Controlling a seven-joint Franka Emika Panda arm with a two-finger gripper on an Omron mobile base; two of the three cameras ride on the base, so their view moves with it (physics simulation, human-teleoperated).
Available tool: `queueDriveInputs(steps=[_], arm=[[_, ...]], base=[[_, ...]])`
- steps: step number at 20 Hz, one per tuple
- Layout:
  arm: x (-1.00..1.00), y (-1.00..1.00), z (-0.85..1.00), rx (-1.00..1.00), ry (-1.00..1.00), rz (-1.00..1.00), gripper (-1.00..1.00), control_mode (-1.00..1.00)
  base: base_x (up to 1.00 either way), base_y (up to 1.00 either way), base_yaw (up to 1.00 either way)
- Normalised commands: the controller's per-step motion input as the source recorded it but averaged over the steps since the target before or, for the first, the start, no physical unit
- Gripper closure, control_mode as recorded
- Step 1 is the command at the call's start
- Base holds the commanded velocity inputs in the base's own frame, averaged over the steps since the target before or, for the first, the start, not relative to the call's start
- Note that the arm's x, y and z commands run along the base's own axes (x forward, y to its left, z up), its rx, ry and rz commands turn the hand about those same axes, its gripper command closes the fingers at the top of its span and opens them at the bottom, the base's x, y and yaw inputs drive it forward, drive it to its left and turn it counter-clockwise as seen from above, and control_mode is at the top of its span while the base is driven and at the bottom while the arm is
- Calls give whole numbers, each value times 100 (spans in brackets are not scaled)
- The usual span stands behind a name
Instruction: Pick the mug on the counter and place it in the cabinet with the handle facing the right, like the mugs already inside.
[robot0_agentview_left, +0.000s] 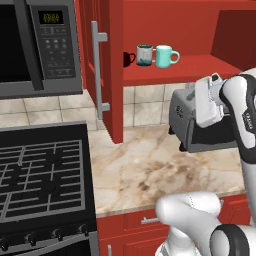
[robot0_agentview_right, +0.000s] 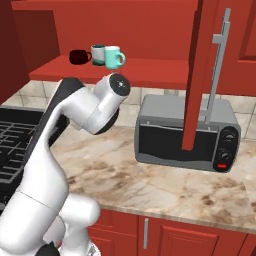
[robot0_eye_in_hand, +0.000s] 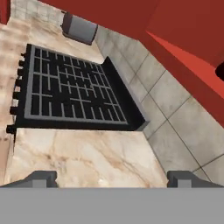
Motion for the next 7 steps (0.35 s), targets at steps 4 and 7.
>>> queueDriveInputs(steps=[4,7], arm=[[-51,1,-13,0,0,-4,-100,-100],[-30,0,-23,0,0,-13,-100,-100]], base=[[0,0,0],[0,0,0]])
